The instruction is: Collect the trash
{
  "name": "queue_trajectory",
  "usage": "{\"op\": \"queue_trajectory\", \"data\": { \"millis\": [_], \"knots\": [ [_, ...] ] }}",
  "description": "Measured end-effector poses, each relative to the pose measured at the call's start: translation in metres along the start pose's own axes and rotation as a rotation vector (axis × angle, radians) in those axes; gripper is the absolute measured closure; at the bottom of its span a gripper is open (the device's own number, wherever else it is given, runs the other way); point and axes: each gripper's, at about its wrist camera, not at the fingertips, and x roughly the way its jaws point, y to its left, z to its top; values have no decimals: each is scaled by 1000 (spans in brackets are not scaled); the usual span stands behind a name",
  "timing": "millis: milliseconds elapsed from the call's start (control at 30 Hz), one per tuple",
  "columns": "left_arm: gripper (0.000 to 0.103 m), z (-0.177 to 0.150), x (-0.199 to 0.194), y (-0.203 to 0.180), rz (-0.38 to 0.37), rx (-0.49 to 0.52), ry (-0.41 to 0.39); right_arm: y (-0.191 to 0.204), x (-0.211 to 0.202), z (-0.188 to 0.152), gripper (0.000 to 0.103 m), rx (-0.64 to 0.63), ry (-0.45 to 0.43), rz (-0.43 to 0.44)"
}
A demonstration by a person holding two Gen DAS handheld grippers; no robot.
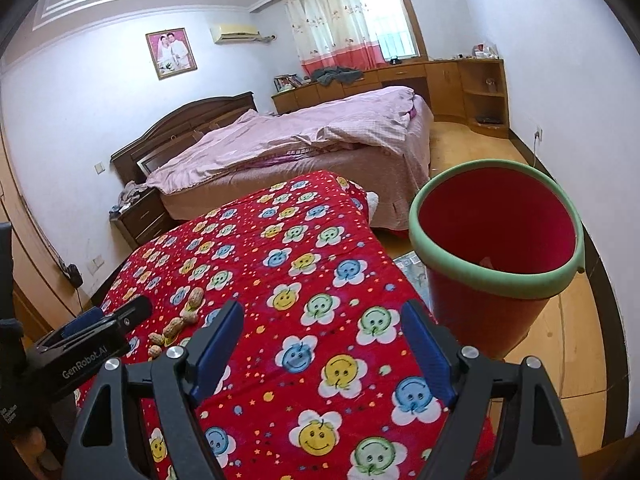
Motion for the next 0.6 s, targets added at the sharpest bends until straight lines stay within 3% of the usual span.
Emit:
{"op": "queue_trajectory", "data": {
  "millis": [600],
  "knots": [
    [18, -5, 2, 12, 28, -34, -6, 16, 3, -7, 20, -30, 22, 15]
  ]
}}
